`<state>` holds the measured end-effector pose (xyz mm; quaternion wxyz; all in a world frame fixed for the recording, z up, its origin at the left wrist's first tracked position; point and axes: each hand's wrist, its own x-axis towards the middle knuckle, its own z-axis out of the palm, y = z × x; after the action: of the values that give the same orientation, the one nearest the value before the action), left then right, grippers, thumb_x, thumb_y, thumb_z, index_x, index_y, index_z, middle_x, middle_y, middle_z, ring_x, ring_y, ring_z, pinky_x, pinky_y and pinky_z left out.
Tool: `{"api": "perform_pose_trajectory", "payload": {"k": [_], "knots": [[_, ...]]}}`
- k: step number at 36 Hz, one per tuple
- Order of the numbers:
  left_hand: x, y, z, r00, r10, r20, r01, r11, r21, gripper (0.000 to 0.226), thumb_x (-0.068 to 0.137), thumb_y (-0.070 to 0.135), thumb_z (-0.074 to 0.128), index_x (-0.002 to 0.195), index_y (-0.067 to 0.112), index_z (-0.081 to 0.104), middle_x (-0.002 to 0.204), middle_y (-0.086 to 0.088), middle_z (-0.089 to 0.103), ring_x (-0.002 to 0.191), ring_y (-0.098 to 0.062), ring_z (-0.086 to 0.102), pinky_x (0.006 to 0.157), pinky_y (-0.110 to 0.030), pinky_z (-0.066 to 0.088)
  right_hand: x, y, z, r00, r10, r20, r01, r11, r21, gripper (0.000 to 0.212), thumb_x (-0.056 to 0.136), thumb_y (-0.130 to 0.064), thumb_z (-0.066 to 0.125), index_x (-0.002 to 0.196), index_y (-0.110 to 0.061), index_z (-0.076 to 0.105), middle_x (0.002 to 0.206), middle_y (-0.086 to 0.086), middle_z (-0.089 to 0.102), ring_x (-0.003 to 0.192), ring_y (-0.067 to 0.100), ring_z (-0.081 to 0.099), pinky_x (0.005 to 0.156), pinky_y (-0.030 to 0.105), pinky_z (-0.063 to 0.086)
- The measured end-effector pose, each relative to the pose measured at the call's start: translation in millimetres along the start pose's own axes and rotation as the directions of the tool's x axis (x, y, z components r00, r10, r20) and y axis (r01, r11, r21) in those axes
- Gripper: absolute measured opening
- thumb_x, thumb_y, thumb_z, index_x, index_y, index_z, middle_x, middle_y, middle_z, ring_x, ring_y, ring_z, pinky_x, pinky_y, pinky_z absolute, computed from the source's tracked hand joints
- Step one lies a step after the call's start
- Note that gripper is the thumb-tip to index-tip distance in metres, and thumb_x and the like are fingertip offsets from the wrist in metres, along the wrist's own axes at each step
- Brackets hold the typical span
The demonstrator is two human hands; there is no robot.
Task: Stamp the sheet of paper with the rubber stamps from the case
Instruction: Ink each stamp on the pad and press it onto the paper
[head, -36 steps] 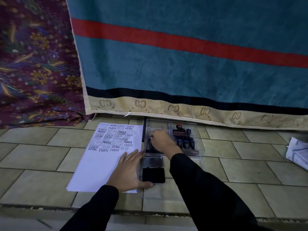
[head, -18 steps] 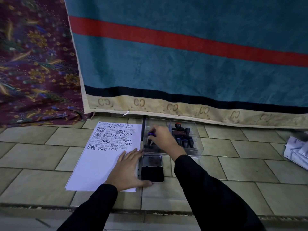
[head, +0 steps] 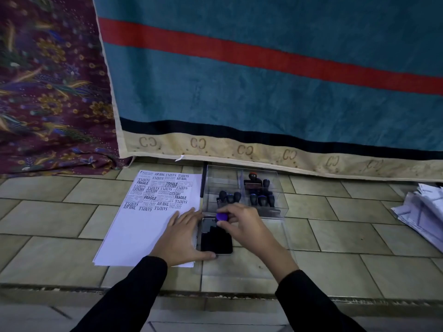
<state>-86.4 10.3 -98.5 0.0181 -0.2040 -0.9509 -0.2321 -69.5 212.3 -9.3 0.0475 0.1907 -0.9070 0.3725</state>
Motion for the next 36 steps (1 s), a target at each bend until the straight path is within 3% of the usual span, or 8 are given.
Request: {"api": "perform_pose_trajectory", "payload": {"k": [3, 5, 17, 22, 28, 31, 33, 36], "knots": [[0, 0, 0, 1.0, -0.003, -0.001, 0.003, 1.0, -0.005, 0.117, 0.05, 0.096, 0.048, 0.145, 0.033, 0.024, 0.155, 0.014, 0.026, 0.144, 0.003, 0.005, 0.121, -0.034, -0.003, -5, -1, 3, 1.0, -0.021, 0.02, 0.022, 0.999, -0.048, 0.028, 0.082, -0.022, 0.07, 0.109, -0.016, 0.067, 0.103, 0.005, 0.065, 0.089, 0.014, 0.064, 0.084, 0.024, 0.054], [0, 0, 0, 1.0, -0.001, 0.003, 0.001, 1.0, -0.007, 0.119, 0.049, 0.096, 0.047, 0.146, 0.031, 0.024, 0.156, 0.014, 0.026, 0.142, 0.005, 0.004, 0.121, -0.034, -0.004, -6, -2, 6, 0.999, -0.032, 0.036, 0.034, 0.997, -0.07, 0.028, 0.082, -0.023, 0.069, 0.109, -0.016, 0.066, 0.103, 0.004, 0.065, 0.09, 0.014, 0.063, 0.084, 0.029, 0.055], [0, -2, 0, 1.0, -0.002, 0.006, 0.003, 1.0, -0.026, 0.12, 0.049, 0.096, 0.049, 0.147, 0.032, 0.023, 0.156, 0.016, 0.024, 0.138, 0.011, -0.001, 0.12, -0.032, -0.006, -2, -7, 16, 0.995, -0.016, 0.095, 0.029, 0.989, -0.144, 0.03, 0.083, -0.019, 0.068, 0.111, -0.013, 0.066, 0.104, 0.008, 0.065, 0.09, 0.022, 0.063, 0.084, 0.028, 0.051], [0, -1, -1, 1.0, 0.005, 0.012, -0.005, 1.0, -0.024, 0.12, 0.05, 0.095, 0.05, 0.148, 0.032, 0.023, 0.156, 0.016, 0.023, 0.139, 0.01, 0.0, 0.12, -0.033, -0.004, 0, -7, 17, 0.995, -0.007, 0.104, 0.026, 0.983, -0.18, 0.027, 0.082, -0.019, 0.068, 0.108, -0.012, 0.067, 0.099, 0.011, 0.067, 0.091, 0.025, 0.062, 0.087, 0.034, 0.05], [-1, 0, -3, 1.0, 0.01, 0.025, -0.009, 0.998, -0.06, 0.124, 0.047, 0.096, 0.051, 0.148, 0.03, 0.023, 0.151, 0.024, 0.016, 0.143, 0.006, 0.002, 0.12, -0.032, -0.006, -4, -5, 18, 0.995, -0.008, 0.099, 0.027, 0.982, -0.188, 0.031, 0.083, -0.019, 0.067, 0.114, -0.015, 0.066, 0.104, 0.009, 0.067, 0.095, 0.024, 0.062, 0.087, 0.031, 0.049], [-2, 1, -8, 1.0, 0.004, 0.02, 0.0, 0.984, -0.18, 0.117, 0.051, 0.091, 0.053, 0.148, 0.032, 0.024, 0.151, 0.024, 0.015, 0.141, 0.007, 0.007, 0.118, -0.026, -0.006, -7, -6, 20, 0.996, -0.027, 0.088, 0.043, 0.982, -0.183, 0.03, 0.082, -0.019, 0.068, 0.112, -0.015, 0.066, 0.103, 0.009, 0.067, 0.096, 0.023, 0.061, 0.087, 0.031, 0.049], [-6, 1, -12, 0.999, -0.047, -0.003, 0.043, 0.933, -0.357, 0.105, 0.057, 0.092, 0.046, 0.145, 0.036, 0.031, 0.15, 0.024, 0.023, 0.135, 0.009, 0.013, 0.117, -0.026, 0.003, -10, -5, 21, 0.997, -0.035, 0.075, 0.047, 0.984, -0.171, 0.031, 0.082, -0.019, 0.068, 0.113, -0.015, 0.066, 0.102, 0.008, 0.068, 0.096, 0.022, 0.061, 0.087, 0.029, 0.047], [-9, 3, -19, 0.982, -0.189, -0.018, 0.124, 0.709, -0.694, 0.067, 0.072, 0.082, 0.046, 0.127, 0.043, 0.052, 0.139, 0.023, 0.049, 0.131, 0.009, 0.035, 0.112, -0.03, 0.027, -12, -4, 21, 0.997, -0.027, 0.069, 0.038, 0.987, -0.157, 0.03, 0.083, -0.019, 0.067, 0.112, -0.015, 0.065, 0.103, 0.007, 0.066, 0.095, 0.022, 0.061, 0.088, 0.031, 0.05]]}}
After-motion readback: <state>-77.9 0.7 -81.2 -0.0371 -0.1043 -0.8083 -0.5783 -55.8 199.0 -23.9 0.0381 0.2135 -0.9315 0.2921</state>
